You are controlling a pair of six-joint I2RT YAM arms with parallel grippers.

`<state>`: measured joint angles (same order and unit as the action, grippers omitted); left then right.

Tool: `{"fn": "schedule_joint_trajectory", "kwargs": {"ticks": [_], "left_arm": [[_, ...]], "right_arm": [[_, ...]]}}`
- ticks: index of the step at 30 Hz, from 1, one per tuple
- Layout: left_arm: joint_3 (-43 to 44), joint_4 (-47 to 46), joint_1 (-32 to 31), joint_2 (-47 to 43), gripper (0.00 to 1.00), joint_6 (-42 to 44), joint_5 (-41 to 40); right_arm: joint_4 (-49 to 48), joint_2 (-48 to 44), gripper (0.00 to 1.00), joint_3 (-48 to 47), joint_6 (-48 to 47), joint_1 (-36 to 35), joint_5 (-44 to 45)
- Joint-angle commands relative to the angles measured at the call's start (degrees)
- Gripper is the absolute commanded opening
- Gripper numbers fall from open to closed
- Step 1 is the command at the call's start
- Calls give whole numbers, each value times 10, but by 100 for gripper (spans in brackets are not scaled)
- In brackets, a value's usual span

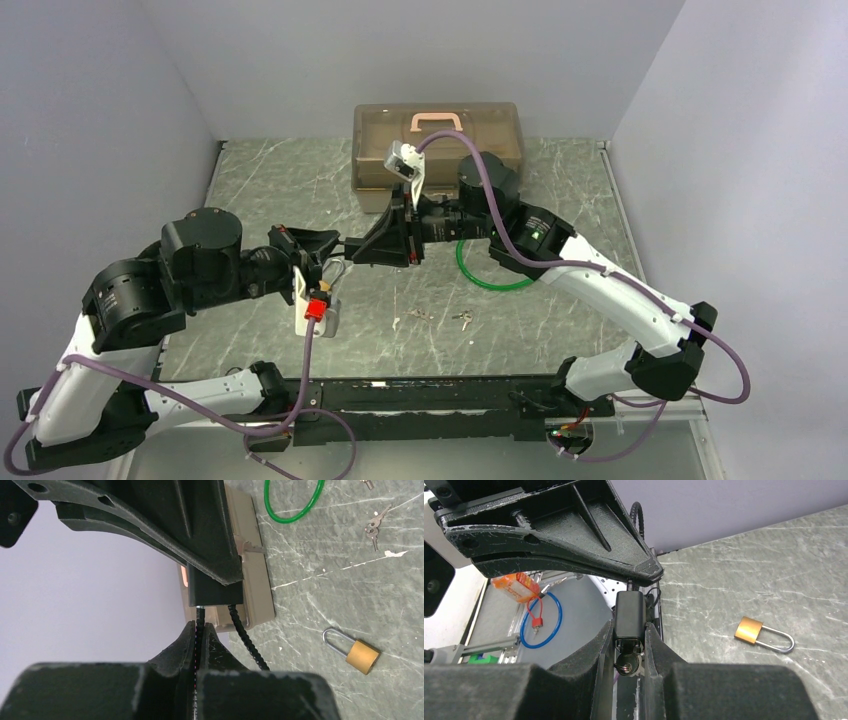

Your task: Unlock with the key

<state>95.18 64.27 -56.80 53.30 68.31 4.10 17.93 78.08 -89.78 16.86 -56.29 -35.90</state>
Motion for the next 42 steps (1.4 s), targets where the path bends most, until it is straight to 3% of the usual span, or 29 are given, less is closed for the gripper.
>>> {"fn": "schedule_joint_trajectory", "kwargs": {"ticks": [1,8,28,32,36,42], "left_arm": [[-2,-30,-2,-6,1,5,-38],[6,-25,-3,-25,0,14,-71],[47,-44,3,-35,0,30,-124],[97,-15,10,-14,0,-4,-90],[91,25,11,-11,0,2,-43],[81,53,6,-1,0,42,-23]], "right_arm": [[-81,-44,0,19,12,-3,7],[-106,-108,0,91,22,15,41],[-70,-192,0,154,16,48,85],[-101,-196,0,182,38,52,74],[-120,-162,0,169,60,52,36],[-32,-72,30,16,18,52,-17]]}}
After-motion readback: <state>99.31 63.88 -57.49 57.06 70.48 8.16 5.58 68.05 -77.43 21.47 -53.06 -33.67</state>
